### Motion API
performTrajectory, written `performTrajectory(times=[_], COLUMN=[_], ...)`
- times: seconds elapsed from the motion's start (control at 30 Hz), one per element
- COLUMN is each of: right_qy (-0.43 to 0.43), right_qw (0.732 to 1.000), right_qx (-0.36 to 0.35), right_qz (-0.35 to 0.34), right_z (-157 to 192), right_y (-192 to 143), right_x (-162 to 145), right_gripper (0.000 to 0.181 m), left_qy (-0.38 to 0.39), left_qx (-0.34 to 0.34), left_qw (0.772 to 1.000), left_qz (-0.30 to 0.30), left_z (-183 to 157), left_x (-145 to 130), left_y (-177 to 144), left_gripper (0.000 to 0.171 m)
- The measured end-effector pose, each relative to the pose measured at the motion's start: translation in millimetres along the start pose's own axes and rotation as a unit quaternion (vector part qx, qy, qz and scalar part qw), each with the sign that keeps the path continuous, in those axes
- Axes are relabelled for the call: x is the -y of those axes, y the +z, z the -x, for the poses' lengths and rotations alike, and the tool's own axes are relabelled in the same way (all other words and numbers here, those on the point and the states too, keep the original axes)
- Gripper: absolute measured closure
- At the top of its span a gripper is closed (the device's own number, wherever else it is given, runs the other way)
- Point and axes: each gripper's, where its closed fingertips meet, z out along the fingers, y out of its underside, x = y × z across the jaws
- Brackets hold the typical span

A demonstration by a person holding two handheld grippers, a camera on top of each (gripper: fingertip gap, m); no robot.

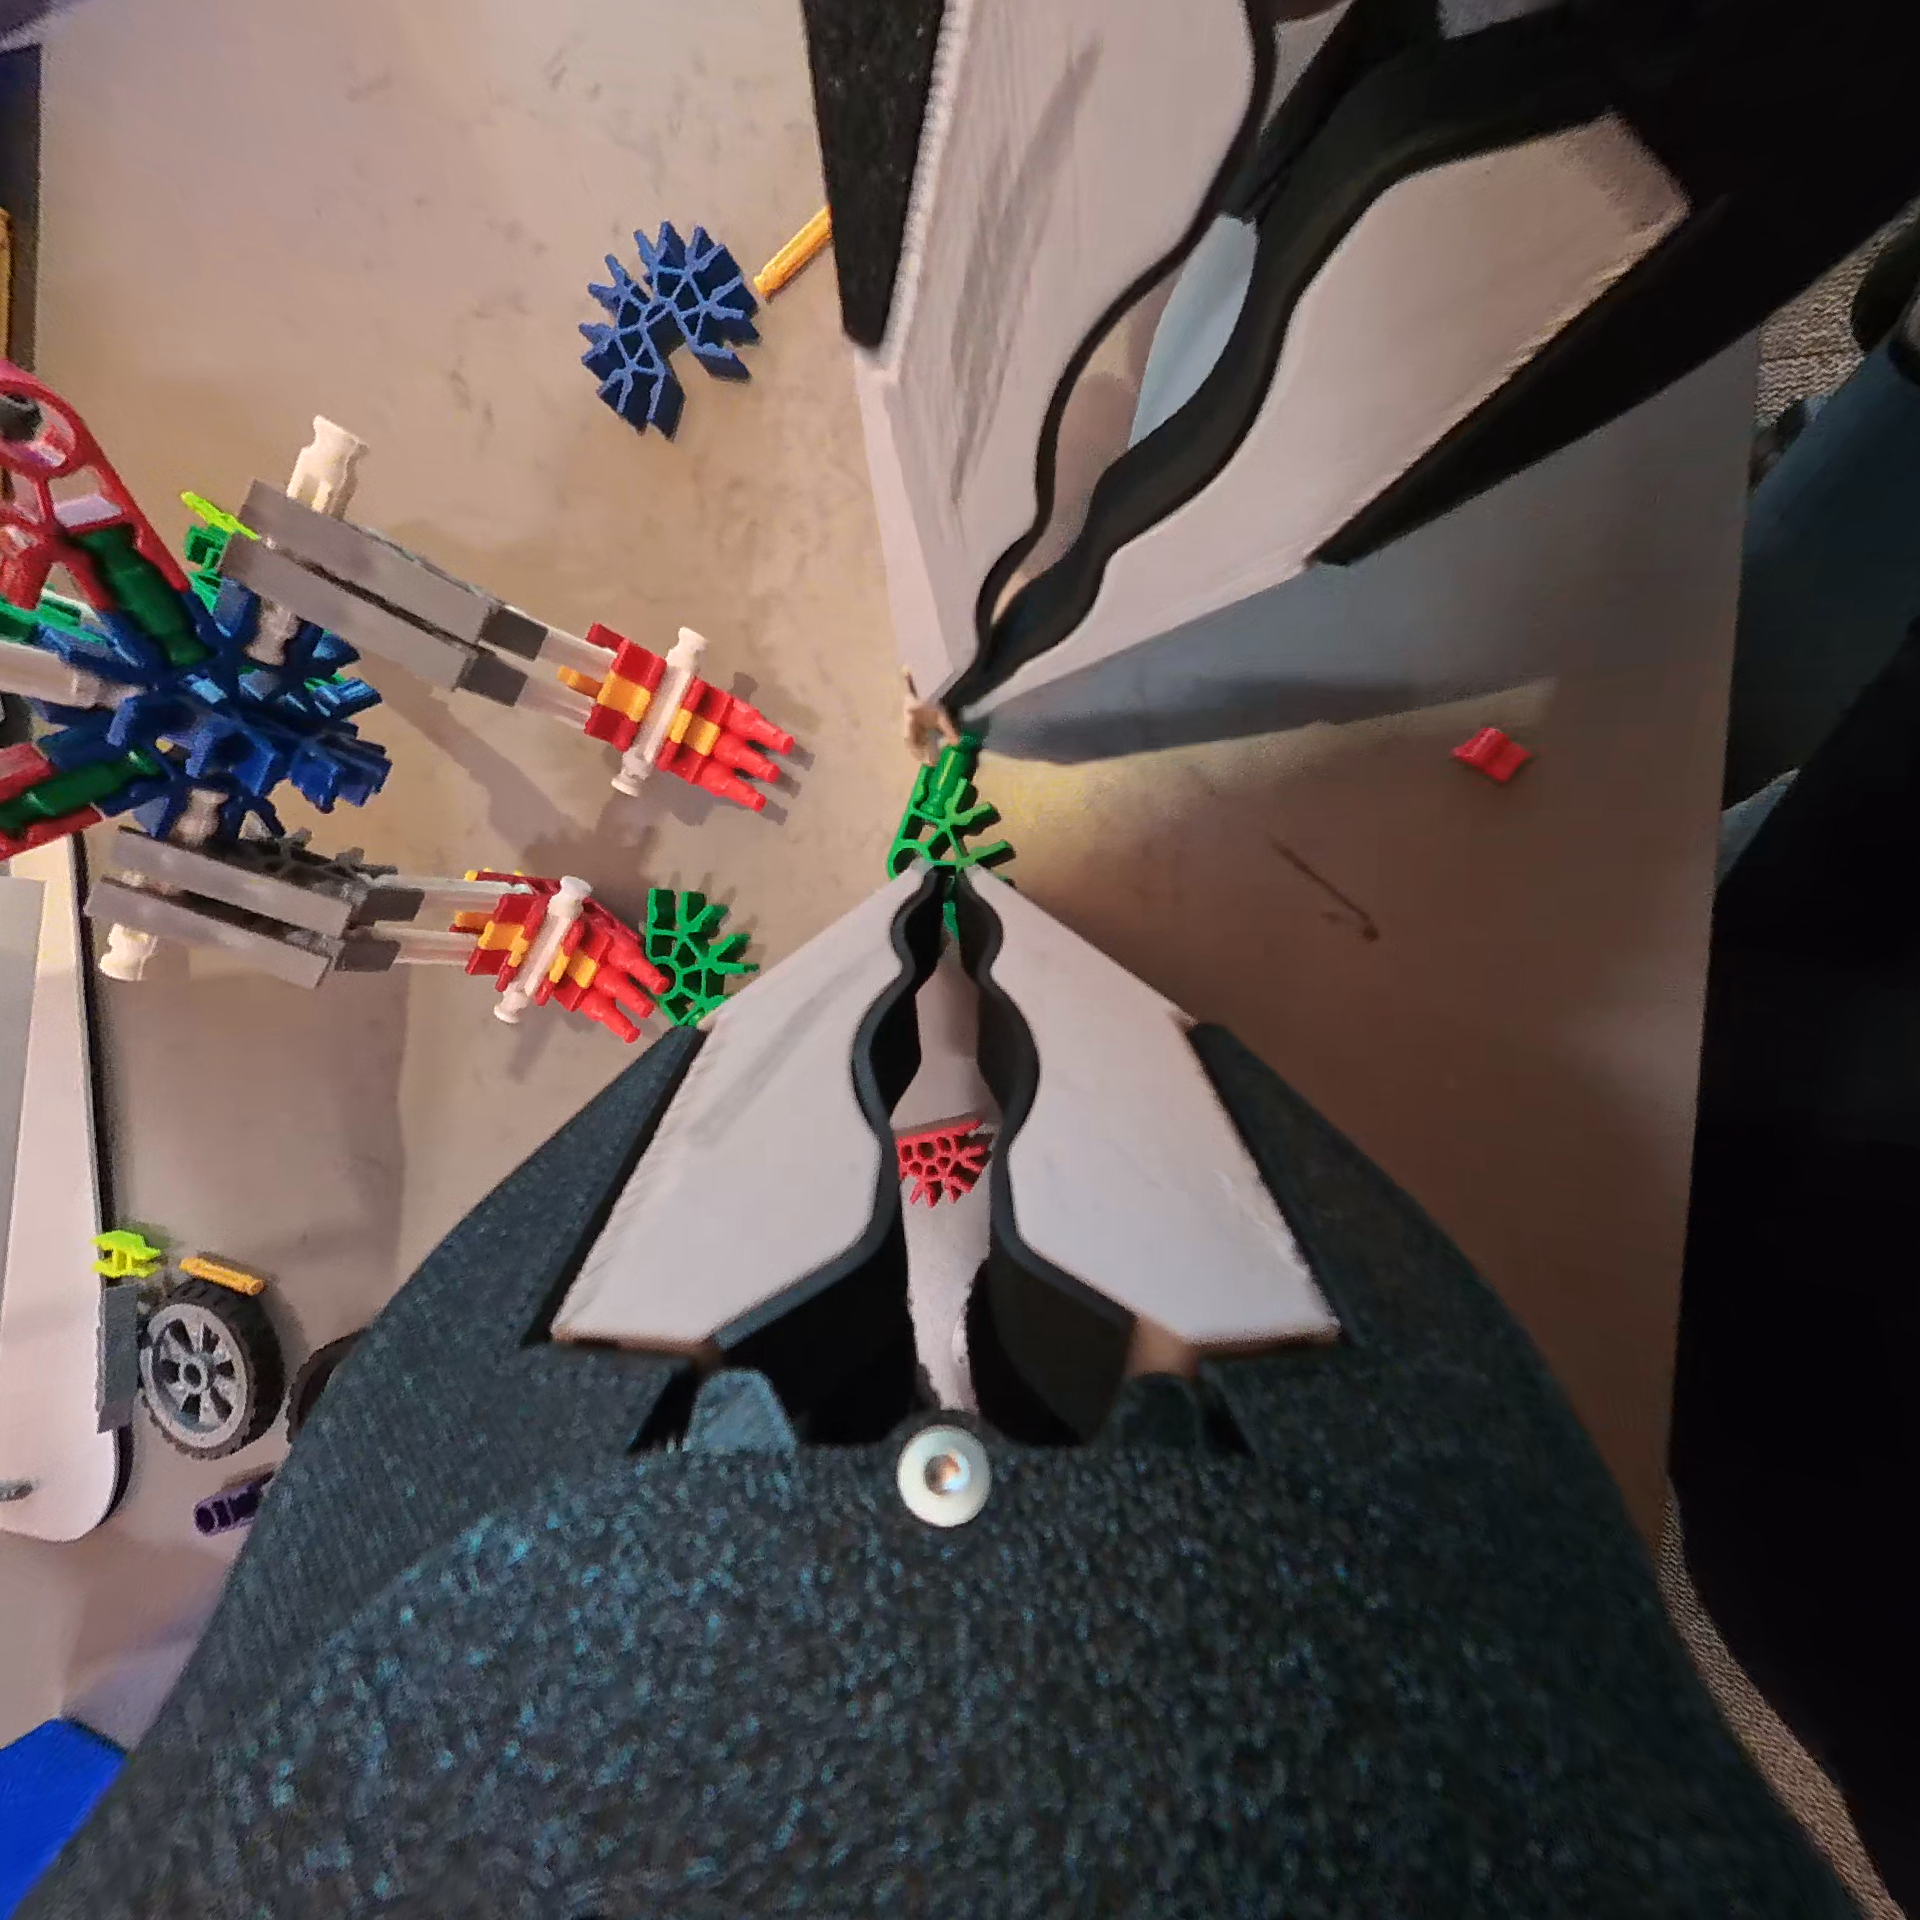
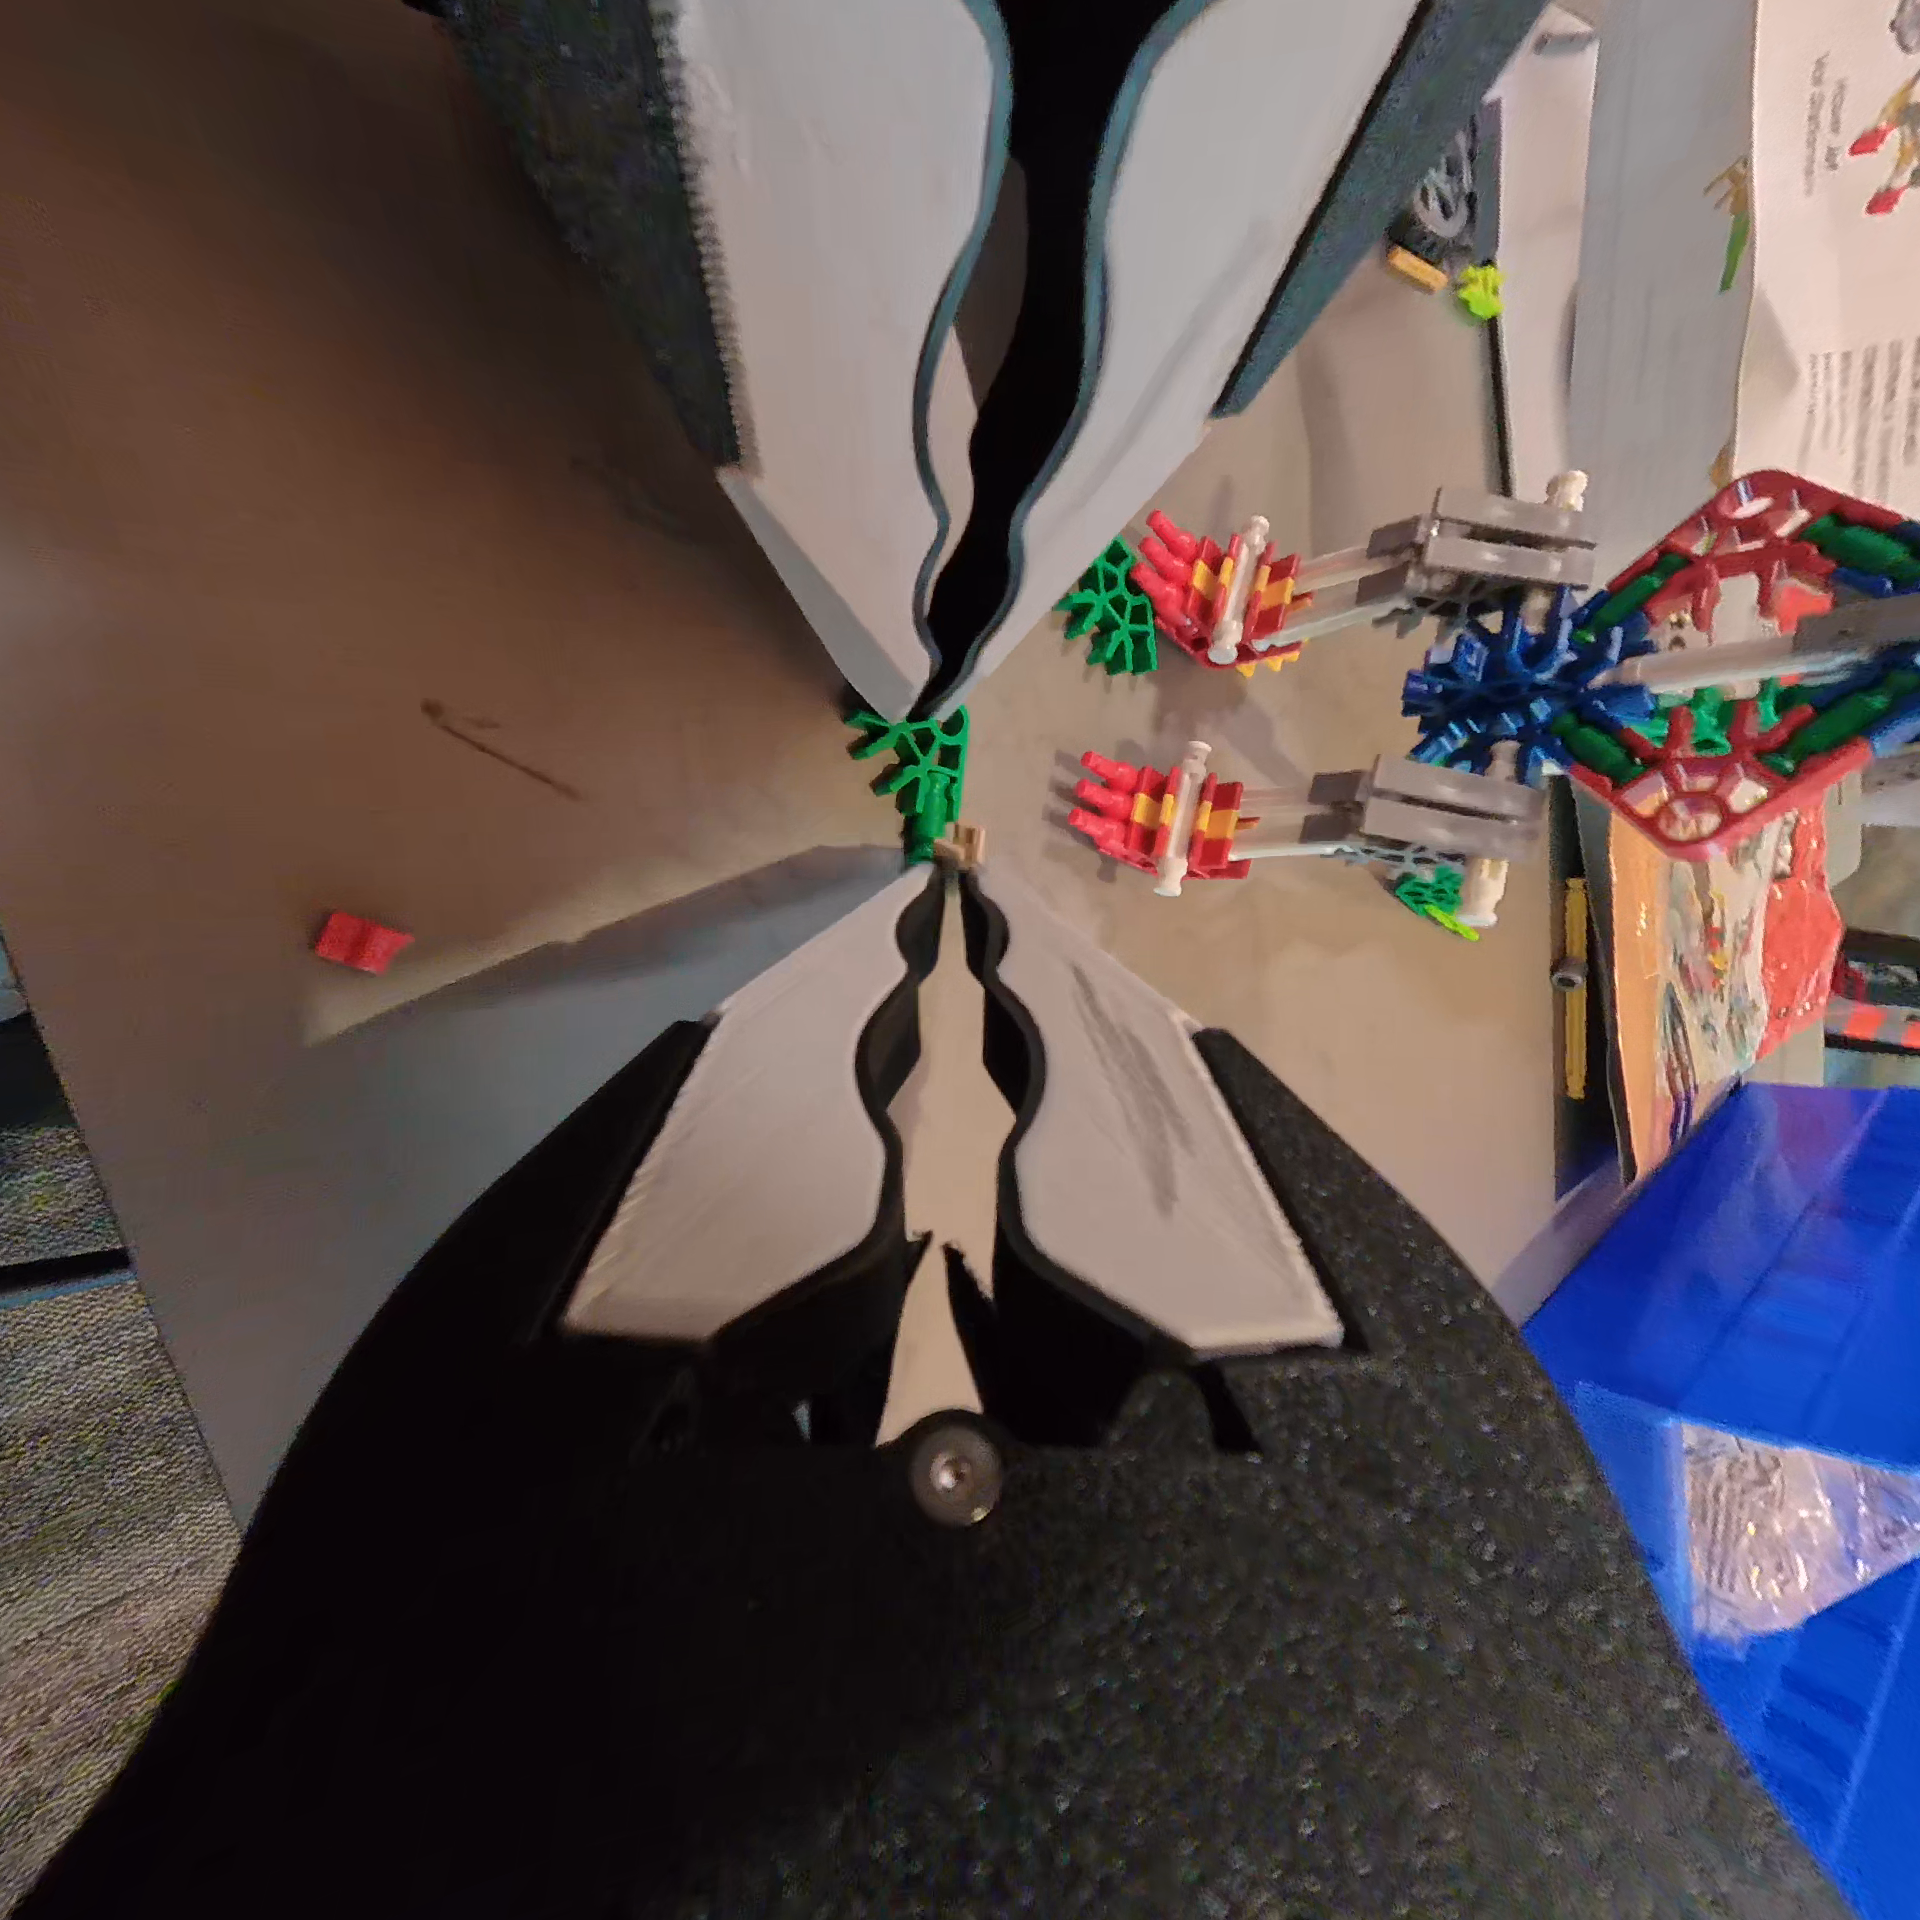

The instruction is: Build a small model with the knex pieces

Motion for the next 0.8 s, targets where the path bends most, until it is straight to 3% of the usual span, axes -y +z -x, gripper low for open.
performTrajectory(times=[0.5,0.7,0.8], right_qy=[0.027,0.099,0.074], right_qw=[0.999,0.99,0.991], right_qx=[0.035,0.087,0.092], right_qz=[0.031,-0.053,-0.057], right_z=[10.5,-1.3,-8.1], right_y=[-4.9,-22.6,-18.5], right_x=[-2.0,10.4,-0.3], right_gripper=[0.174,0.167,0.162], left_qy=[-0.029,-0.015,-0.017], left_qx=[-0.004,0.007,0.005], left_qw=[1.0,1.0,1.0], left_qz=[-0.004,-0.002,-0.002], left_z=[0.5,0.7,0.8], left_x=[2.1,1.1,0.5], left_y=[0.9,1.0,0.7], left_gripper=[0.171,0.171,0.171])
